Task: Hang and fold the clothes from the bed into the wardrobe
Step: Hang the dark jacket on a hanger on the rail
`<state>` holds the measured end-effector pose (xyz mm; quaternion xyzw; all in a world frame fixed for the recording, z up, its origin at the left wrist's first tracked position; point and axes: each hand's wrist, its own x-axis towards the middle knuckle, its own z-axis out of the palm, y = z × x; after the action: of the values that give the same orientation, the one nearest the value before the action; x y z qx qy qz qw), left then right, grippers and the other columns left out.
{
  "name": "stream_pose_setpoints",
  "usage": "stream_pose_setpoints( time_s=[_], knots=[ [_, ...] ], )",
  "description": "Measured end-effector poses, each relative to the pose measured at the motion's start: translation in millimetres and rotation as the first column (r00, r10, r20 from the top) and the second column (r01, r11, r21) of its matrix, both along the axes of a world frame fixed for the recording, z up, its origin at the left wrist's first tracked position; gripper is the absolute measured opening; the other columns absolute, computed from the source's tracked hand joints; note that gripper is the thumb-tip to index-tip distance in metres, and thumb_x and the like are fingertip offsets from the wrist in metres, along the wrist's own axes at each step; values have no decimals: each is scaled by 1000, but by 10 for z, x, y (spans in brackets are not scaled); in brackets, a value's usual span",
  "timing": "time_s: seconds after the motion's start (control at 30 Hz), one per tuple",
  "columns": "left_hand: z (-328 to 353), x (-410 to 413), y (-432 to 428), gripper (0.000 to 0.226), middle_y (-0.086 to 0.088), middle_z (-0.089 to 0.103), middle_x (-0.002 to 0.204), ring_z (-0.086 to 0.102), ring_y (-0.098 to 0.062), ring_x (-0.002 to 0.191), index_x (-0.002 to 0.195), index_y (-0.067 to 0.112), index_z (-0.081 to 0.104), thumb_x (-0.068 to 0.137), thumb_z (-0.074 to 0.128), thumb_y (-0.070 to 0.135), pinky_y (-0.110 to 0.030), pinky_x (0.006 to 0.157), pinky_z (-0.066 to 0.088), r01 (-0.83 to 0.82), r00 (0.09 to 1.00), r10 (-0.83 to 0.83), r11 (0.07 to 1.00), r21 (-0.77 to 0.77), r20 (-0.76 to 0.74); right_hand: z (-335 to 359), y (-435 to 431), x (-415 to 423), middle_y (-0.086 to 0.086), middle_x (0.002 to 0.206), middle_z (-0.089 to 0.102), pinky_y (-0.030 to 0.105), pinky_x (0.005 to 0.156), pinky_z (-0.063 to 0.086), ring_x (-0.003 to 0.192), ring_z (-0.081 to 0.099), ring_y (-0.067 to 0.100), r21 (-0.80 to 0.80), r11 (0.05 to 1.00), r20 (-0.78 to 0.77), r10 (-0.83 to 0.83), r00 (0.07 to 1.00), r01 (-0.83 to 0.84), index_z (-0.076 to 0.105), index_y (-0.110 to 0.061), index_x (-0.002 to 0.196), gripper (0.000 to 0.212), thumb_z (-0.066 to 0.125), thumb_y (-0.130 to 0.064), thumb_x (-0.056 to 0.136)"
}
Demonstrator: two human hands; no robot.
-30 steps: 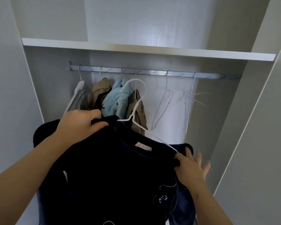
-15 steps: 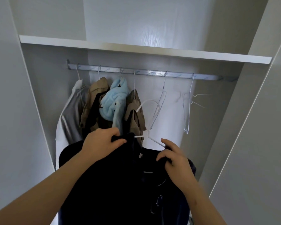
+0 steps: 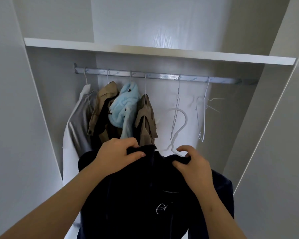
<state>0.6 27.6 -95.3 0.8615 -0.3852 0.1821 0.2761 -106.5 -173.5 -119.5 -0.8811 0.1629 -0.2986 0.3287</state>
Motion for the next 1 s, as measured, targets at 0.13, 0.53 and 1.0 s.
stream_pose_setpoints(
  time_s=[0.13,0.53,1.0],
  knots=[
    [7,91,196,23,8,63,67,53,-5,59,81,23,62,80,66,46,-27,58,43,-36,999,36,998,56,6,-15,-94,-29,-13,63,53,7,58,39,61,53,4,130,991,122,-55,991,39,61,-28,84,25,76,-13,72],
    [52,-95,-270,39,6,65,79,57,-5,74,90,25,64,87,44,58,-21,60,39,110,991,-81,940,322,-102,-14,59,9,-15,65,56,1,58,39,62,55,-4,104,992,132,63,989,-77,47,-37,66,41,76,-8,70],
    [151,89,-191,33,14,50,51,43,-8,48,53,28,53,78,63,48,-31,52,38,6,996,-21,984,-181,-81,18,-430,-275,-19,86,44,28,87,26,94,40,15,-8,989,26,-146,989,146,42,-35,66,45,61,6,68]
  ],
)
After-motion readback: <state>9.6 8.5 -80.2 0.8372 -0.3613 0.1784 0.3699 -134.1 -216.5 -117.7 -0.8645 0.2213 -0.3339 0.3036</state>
